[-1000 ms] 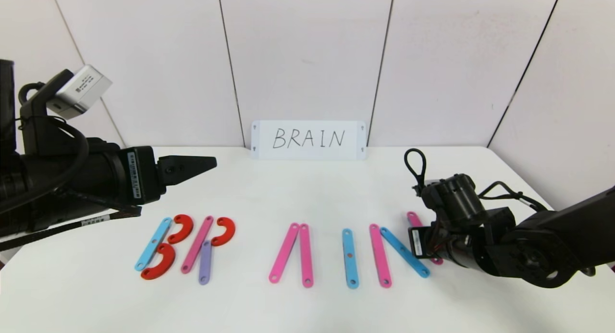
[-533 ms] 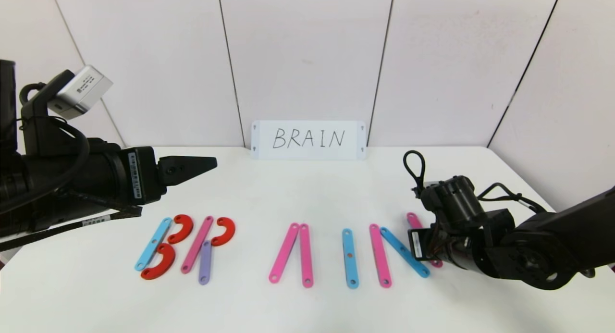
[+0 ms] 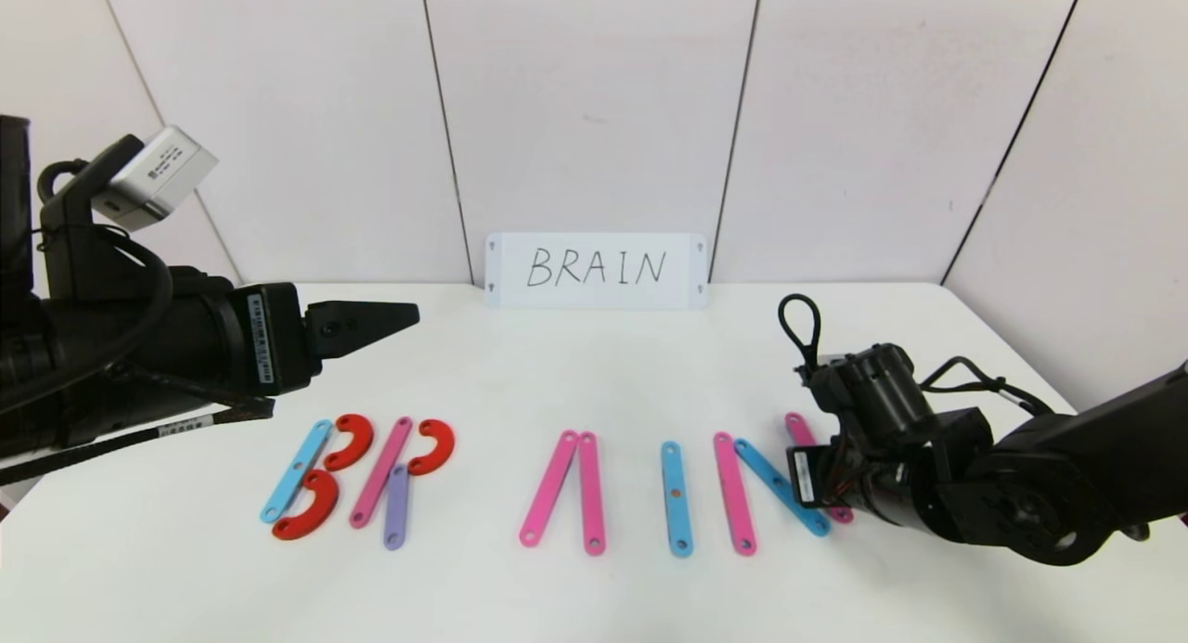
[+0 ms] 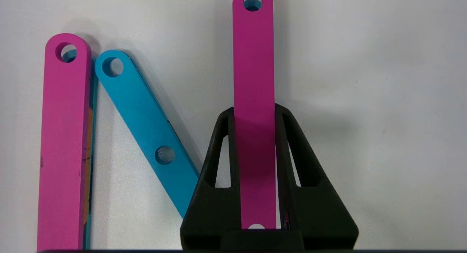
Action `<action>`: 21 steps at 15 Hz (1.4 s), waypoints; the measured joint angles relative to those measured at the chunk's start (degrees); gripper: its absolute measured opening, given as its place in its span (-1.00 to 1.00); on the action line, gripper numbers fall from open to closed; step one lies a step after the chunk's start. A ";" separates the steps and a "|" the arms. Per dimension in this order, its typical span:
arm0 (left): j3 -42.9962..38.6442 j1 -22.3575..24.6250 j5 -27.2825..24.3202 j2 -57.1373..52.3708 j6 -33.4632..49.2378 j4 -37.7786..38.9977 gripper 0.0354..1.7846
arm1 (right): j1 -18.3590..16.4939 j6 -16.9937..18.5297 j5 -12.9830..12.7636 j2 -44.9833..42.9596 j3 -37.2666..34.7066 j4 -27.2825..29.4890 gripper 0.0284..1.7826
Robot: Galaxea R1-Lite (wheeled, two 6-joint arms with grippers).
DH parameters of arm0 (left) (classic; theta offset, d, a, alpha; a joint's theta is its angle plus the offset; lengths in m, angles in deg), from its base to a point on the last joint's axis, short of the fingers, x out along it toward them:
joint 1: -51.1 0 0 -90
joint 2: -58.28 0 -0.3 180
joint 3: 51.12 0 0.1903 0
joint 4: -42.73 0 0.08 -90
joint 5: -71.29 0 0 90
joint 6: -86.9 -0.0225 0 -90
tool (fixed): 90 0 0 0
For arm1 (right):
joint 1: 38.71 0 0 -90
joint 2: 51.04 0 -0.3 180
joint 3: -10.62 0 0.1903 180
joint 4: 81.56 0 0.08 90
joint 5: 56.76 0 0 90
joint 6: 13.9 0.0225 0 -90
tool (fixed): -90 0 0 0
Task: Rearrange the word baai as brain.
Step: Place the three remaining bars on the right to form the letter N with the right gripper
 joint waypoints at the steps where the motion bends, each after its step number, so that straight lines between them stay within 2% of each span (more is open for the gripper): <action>1: 0.00 0.00 -0.02 0.00 -0.05 0.00 0.91 | 0.02 0.00 0.00 0.00 -0.02 0.00 -0.69; 9: 0.02 -0.06 -0.02 0.00 -0.02 0.00 0.91 | 0.10 -0.02 -0.26 0.16 -0.33 -0.11 -0.69; 12: 0.02 -0.06 -0.02 0.00 -0.02 0.02 0.91 | 0.07 0.00 -0.41 0.24 -0.40 0.00 -0.57; 14: 0.02 -0.06 -0.02 0.00 -0.05 0.02 0.91 | 0.02 -0.06 -0.55 0.24 -0.40 -0.02 -0.36; 18: -0.01 -0.09 0.01 0.00 -0.05 0.00 0.91 | -0.23 -0.09 -0.74 0.16 -0.21 -0.39 0.39; 21: -0.10 -0.22 0.01 0.02 -0.02 0.02 0.91 | -2.44 -0.61 -1.74 -0.17 0.09 -5.60 0.79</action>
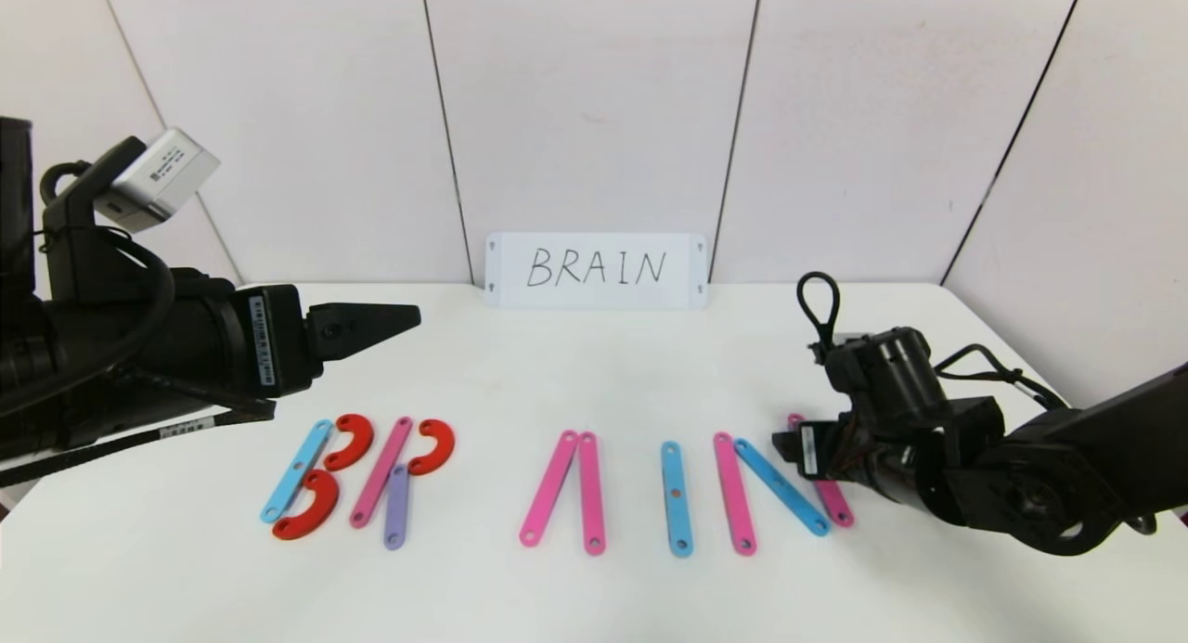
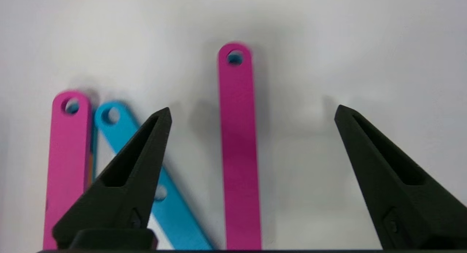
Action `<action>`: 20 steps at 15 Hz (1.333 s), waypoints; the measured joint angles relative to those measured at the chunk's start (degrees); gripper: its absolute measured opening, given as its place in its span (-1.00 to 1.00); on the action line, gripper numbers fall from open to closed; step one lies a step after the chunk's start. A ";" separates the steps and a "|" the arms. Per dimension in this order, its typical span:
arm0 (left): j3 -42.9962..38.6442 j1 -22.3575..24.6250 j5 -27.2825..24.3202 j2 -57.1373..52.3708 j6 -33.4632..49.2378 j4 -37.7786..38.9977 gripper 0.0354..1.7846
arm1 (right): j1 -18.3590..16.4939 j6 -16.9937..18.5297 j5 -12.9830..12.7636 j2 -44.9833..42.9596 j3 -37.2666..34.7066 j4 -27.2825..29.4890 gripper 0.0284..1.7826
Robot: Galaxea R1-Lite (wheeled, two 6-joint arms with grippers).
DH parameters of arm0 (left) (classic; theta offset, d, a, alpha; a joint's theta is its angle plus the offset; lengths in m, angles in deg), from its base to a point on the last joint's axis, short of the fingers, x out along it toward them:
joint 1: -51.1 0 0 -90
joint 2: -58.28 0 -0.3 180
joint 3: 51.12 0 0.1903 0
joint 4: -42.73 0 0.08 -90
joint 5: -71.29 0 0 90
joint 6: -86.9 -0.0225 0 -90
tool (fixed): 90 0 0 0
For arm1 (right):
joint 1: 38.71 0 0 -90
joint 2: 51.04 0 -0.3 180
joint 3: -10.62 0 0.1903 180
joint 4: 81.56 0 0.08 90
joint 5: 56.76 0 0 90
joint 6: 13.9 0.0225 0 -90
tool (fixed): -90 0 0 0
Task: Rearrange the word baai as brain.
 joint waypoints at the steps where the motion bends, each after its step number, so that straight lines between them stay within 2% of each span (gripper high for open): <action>1: -0.10 -0.02 -0.01 0.01 -0.02 0.02 0.91 | -0.99 -0.09 -1.07 -0.16 -0.02 -1.05 0.87; 3: -0.29 -0.33 0.05 0.06 -0.02 0.06 0.91 | -2.54 -0.24 -1.68 -0.74 -0.20 -1.57 0.94; 10: -0.35 -0.72 0.05 0.06 0.00 0.06 0.91 | -3.83 -0.22 -1.79 -1.38 -1.23 -1.62 0.94; 14: -0.33 -0.72 0.05 0.01 -0.02 0.06 0.91 | -6.39 -0.27 -1.78 -1.46 -2.56 -1.82 0.94; 16: -0.33 -0.72 0.05 0.01 -0.02 0.06 0.91 | -7.70 -0.52 -1.76 -1.35 -3.58 -3.11 0.94; 20: -0.33 -0.72 0.05 0.01 0.00 0.09 0.91 | -8.05 -0.66 -1.68 -0.07 -5.64 -6.45 0.94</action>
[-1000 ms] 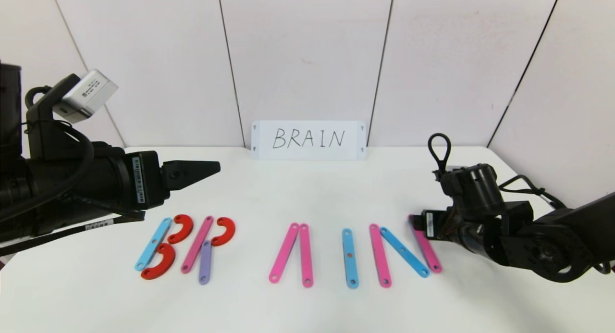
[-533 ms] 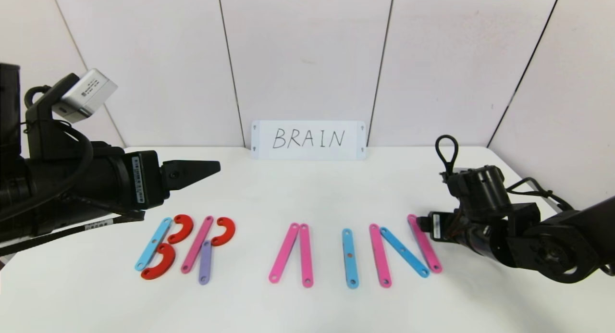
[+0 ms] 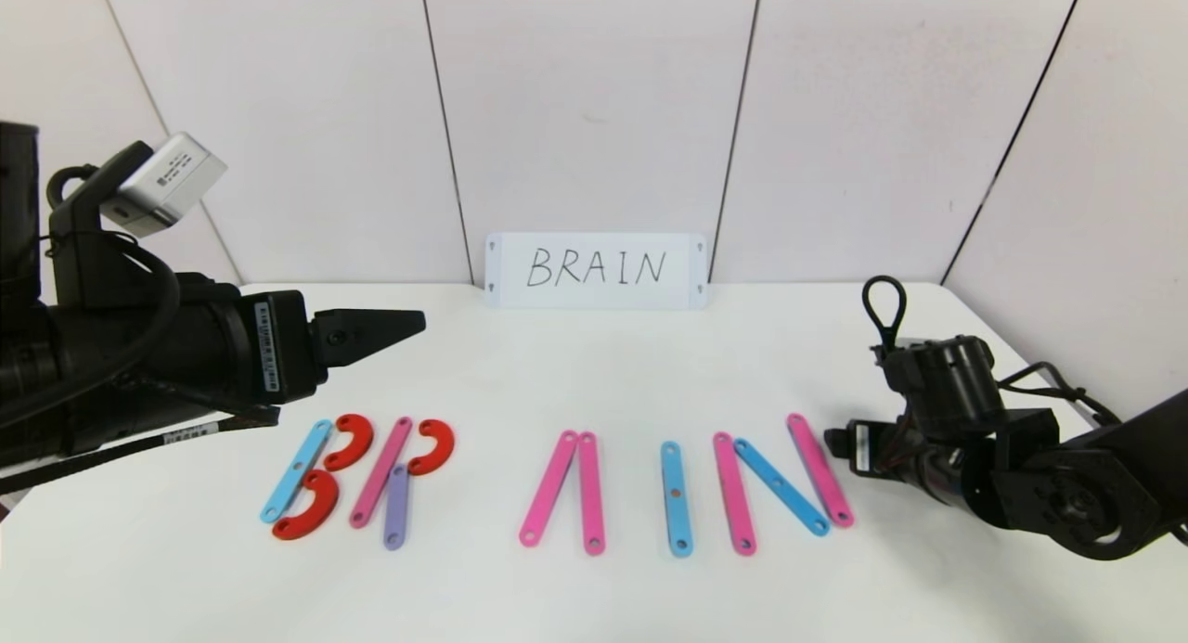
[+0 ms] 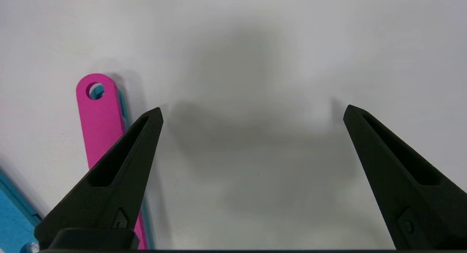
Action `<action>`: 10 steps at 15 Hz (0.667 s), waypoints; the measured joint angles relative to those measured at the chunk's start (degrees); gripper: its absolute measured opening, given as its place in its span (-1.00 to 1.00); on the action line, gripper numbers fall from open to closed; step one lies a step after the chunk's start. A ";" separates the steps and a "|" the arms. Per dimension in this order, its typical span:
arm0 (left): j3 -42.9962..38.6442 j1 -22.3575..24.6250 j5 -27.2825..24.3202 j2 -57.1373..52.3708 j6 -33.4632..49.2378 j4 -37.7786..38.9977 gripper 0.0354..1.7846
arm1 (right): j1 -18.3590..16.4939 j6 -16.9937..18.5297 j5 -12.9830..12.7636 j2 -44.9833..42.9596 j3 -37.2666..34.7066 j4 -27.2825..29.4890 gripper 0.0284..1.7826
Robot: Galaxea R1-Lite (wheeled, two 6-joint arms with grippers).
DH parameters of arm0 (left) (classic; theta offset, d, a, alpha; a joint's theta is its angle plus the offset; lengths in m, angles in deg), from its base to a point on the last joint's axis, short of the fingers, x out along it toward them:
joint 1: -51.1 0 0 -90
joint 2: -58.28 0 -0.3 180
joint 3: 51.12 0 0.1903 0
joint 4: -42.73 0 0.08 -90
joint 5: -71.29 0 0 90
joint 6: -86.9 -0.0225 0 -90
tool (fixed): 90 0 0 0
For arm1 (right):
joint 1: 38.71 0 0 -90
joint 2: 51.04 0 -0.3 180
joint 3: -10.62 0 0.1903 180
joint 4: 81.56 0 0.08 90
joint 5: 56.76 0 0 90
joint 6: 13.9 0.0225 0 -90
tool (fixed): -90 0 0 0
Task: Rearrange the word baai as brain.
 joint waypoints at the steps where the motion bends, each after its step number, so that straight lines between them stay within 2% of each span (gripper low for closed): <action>1: 0.00 0.00 -0.02 0.02 0.00 -0.02 0.91 | 0.06 0.00 0.01 0.33 -0.20 -0.59 0.94; 10: 0.17 0.00 -0.02 0.00 0.09 0.00 0.91 | 1.16 0.80 0.01 0.82 -1.11 -0.80 0.94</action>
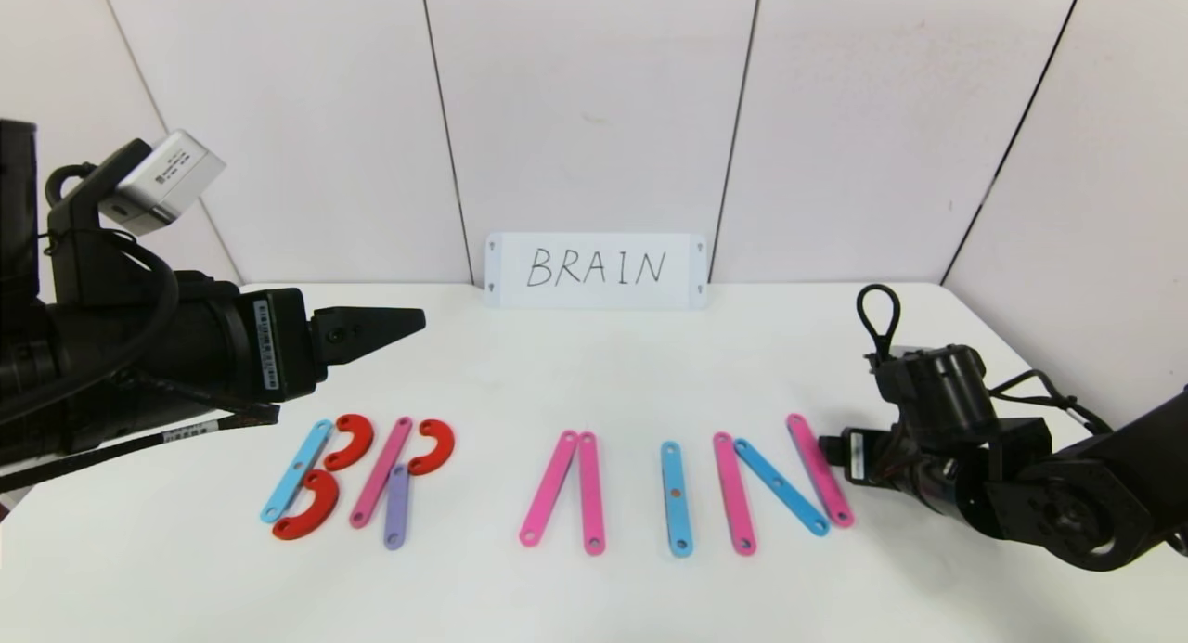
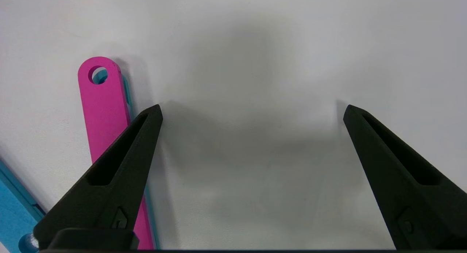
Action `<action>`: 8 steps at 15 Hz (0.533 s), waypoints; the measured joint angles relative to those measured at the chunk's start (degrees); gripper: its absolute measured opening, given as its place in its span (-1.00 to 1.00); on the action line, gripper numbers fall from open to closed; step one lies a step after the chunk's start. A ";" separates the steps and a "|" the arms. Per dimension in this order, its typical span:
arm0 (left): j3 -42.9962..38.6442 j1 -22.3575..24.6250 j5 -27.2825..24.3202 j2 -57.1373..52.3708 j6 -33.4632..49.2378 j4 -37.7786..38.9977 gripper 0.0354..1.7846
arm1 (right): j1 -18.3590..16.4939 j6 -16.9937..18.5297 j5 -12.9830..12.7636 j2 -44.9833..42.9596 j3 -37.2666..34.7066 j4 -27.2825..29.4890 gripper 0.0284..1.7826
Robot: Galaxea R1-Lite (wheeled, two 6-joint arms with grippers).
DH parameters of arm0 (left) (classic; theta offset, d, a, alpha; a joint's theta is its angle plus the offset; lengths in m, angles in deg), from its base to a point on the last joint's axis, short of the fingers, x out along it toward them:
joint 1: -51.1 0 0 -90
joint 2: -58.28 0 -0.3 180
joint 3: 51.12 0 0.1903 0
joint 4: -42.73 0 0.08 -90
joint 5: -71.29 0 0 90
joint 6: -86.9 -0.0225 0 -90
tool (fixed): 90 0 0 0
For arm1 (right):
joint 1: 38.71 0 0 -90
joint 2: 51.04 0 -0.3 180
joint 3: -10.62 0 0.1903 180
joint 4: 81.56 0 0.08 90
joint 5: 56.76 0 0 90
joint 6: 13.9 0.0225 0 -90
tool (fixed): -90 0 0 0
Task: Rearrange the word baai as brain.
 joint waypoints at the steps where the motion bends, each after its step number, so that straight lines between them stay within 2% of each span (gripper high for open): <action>1: 0.00 0.00 0.00 0.00 0.02 -0.02 0.91 | 0.04 0.02 -0.04 -0.02 -0.07 -0.02 0.94; 8: 0.02 0.00 0.02 -0.01 0.02 -0.02 0.91 | 1.52 0.11 -0.32 -0.18 -0.40 0.06 0.94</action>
